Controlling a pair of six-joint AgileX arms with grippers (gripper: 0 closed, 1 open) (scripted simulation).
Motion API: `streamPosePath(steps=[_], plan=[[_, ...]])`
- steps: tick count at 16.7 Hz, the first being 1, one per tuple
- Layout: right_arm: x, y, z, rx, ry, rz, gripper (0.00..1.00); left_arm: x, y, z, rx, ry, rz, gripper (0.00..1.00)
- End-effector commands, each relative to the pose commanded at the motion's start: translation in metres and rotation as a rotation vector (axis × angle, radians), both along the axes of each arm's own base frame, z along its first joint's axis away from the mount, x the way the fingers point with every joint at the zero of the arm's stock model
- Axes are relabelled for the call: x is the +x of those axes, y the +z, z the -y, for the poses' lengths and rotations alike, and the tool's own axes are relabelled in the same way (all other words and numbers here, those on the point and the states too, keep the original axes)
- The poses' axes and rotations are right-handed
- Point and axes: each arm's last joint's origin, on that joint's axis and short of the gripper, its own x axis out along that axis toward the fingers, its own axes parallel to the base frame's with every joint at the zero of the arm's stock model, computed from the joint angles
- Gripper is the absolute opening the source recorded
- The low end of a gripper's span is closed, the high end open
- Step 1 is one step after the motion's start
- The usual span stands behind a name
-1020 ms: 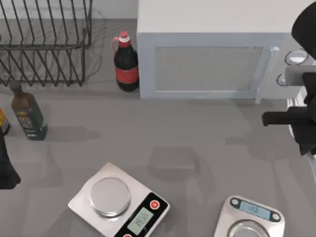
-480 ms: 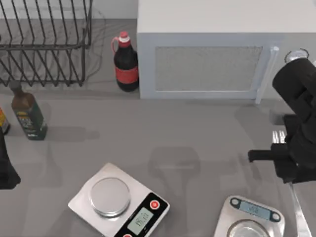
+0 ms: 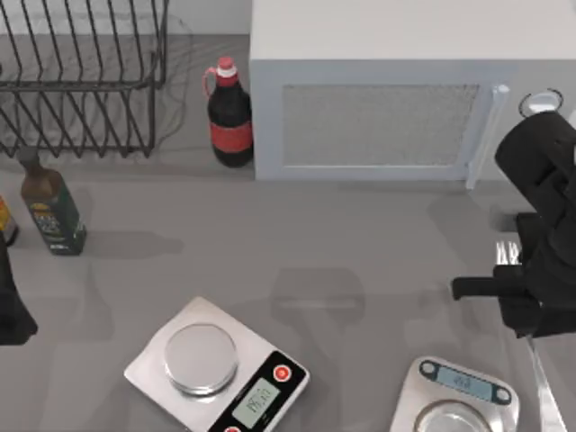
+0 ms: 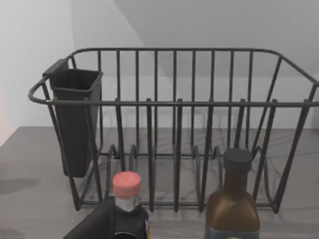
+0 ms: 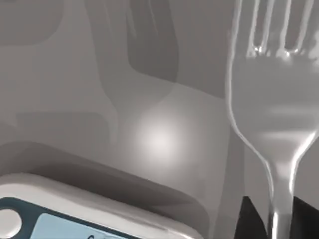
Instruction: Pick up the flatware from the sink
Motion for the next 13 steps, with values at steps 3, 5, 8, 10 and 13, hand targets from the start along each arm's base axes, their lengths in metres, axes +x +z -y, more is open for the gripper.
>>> streamPosePath(steps=[3, 5, 8, 10, 13], plan=[[0.0000, 0.0000, 0.0000, 0.000, 0.000, 0.000, 0.45, 0.0000, 0.0000, 0.0000, 0.000, 0.000, 0.000, 1.00], [0.0000, 0.0000, 0.0000, 0.000, 0.000, 0.000, 0.60, 0.0000, 0.0000, 0.0000, 0.000, 0.000, 0.000, 1.00], [0.0000, 0.0000, 0.0000, 0.000, 0.000, 0.000, 0.83, 0.0000, 0.0000, 0.0000, 0.000, 0.000, 0.000, 1.00], [0.0000, 0.0000, 0.0000, 0.000, 0.000, 0.000, 0.98, 0.0000, 0.0000, 0.0000, 0.000, 0.000, 0.000, 1.00], [0.0000, 0.0000, 0.0000, 0.000, 0.000, 0.000, 1.00, 0.0000, 0.0000, 0.0000, 0.000, 0.000, 0.000, 1.00]])
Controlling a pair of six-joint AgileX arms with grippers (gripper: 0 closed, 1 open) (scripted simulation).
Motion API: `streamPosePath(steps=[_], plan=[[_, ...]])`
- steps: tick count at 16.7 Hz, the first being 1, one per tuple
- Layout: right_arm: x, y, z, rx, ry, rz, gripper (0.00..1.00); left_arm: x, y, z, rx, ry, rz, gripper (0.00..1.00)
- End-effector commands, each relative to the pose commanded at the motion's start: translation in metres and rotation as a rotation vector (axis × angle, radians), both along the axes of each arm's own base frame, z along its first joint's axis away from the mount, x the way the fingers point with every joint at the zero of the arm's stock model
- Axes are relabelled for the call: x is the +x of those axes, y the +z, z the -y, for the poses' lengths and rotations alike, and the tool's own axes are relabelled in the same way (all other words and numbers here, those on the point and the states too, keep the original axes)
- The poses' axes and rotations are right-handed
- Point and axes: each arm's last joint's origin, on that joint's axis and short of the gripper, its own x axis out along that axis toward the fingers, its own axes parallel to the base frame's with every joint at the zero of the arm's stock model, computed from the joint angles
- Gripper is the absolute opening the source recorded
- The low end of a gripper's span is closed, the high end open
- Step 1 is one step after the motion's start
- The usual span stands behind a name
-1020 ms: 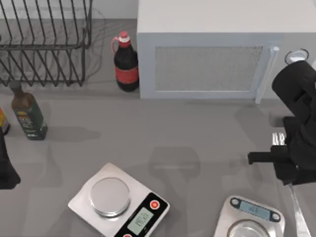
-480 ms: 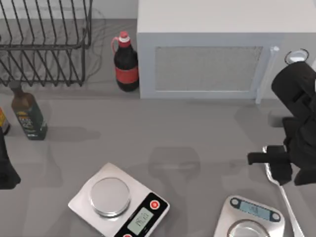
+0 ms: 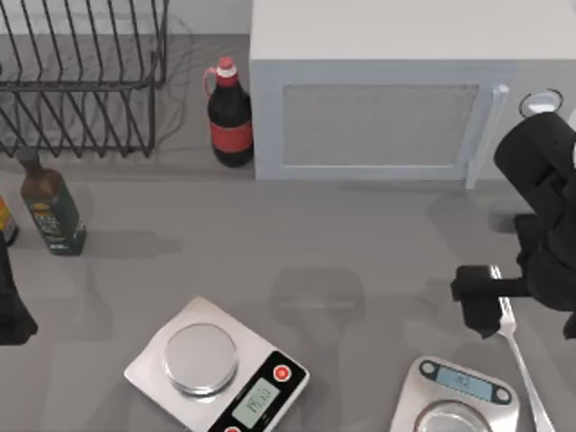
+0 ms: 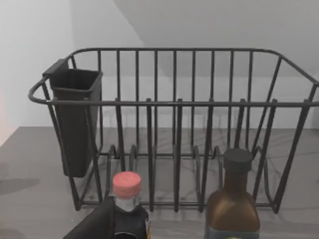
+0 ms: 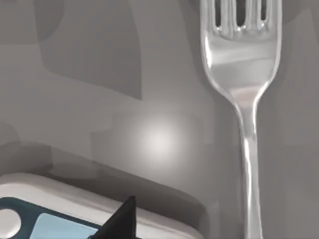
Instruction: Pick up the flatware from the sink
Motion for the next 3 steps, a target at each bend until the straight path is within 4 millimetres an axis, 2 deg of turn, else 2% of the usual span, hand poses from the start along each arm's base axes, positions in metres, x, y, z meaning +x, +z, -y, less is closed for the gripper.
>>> streamPosePath(steps=[3], plan=[[0.0000, 0.0000, 0.0000, 0.000, 0.000, 0.000, 1.00, 0.0000, 0.0000, 0.0000, 0.000, 0.000, 0.000, 1.00]])
